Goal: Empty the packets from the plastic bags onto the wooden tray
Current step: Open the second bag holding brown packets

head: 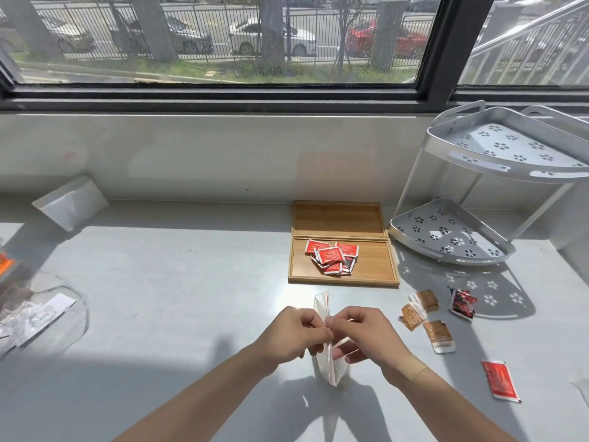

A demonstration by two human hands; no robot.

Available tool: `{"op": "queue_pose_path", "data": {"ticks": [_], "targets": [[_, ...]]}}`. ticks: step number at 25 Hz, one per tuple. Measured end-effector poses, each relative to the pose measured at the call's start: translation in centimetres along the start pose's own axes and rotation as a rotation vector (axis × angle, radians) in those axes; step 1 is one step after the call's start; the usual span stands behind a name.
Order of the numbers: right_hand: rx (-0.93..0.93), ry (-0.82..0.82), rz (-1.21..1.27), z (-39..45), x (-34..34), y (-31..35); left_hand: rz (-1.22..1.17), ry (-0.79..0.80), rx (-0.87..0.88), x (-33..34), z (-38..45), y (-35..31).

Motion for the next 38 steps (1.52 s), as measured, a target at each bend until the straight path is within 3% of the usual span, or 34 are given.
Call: {"op": "queue_pose_path", "data": {"ticks": [9,15,19,22,28,32,35,38], "targets": [[-0.004,0.027,-0.015,0.2,-0.8,-0.6,-0.121,0.103,-0.003,0.7,0.1,0.5],[-0.072,0.070,-0.363,0.3,-0.6,0.6,0.062,0.000,0.069,0.0,0.0,-1.1],[-0.239,-0.072,-0.631,0.0,-1.1,2.6,0.234,-0.138,0.111,-0.6,-0.2,-2.3],[-0.230,-0.185,-0.893,-0.3,-4.0,3.2,0.270,-0.282,0.131,-3.8,-0.3,-2.8],[-0.204,-0.170,-1.202,-0.7,-7.3,4.0,0.391,-0.225,0.152,-5.4,-0.6,-3.4],[-0.255,-0.262,-1.293,-0.9,-7.5,5.4,0.224,-0.177,0.091,-4.7,0.2,-3.6],[-0.570,-0.366,-1.130,-2.5,-4.7,8.6,0.043,-0.147,0.031,-3.9,0.8,-3.6],[-0.659,-0.210,-1.048,-1.7,0.0,9.7,-0.045,-0.190,0.017,-4.1,1.1,-4.1]]}}
Point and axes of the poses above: each hand's wrist, its own z-axis towards the middle knuckle, its own x-axis out of the palm, y = z × x, the point moved 10 cm from there along z, towards the middle knuckle, and after that the axes turned 3 degrees about -x, right-handed, at the moved point
